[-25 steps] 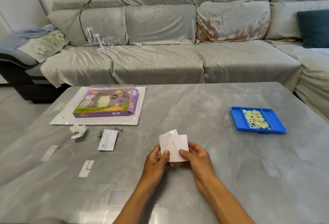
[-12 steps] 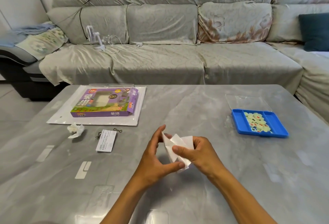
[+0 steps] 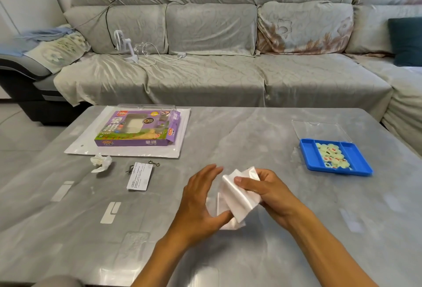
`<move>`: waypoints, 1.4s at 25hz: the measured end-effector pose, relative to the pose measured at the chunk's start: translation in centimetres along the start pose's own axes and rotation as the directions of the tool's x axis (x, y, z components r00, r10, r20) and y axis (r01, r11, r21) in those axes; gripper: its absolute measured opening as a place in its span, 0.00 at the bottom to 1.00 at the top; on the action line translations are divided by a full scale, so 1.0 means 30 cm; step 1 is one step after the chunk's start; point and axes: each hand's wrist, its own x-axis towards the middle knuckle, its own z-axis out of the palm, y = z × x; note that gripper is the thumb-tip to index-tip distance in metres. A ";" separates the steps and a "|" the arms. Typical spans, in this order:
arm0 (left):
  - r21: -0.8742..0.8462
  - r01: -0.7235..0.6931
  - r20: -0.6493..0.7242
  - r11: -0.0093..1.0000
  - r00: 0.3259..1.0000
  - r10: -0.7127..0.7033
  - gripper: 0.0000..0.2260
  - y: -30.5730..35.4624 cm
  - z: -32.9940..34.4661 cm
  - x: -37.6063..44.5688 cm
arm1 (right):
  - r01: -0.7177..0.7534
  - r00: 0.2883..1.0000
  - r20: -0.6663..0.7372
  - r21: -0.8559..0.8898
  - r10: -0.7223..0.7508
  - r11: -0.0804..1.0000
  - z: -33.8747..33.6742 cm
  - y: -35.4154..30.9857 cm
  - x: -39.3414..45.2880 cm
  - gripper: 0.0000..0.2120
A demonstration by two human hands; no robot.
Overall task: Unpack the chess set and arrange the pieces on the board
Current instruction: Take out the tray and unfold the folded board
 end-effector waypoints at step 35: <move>-0.448 0.421 -0.157 0.789 0.832 -0.533 0.23 0.059 0.057 0.010 | 0.069 0.951 -0.241 -0.444 -0.194 0.893 0.133 0.182 0.005 0.17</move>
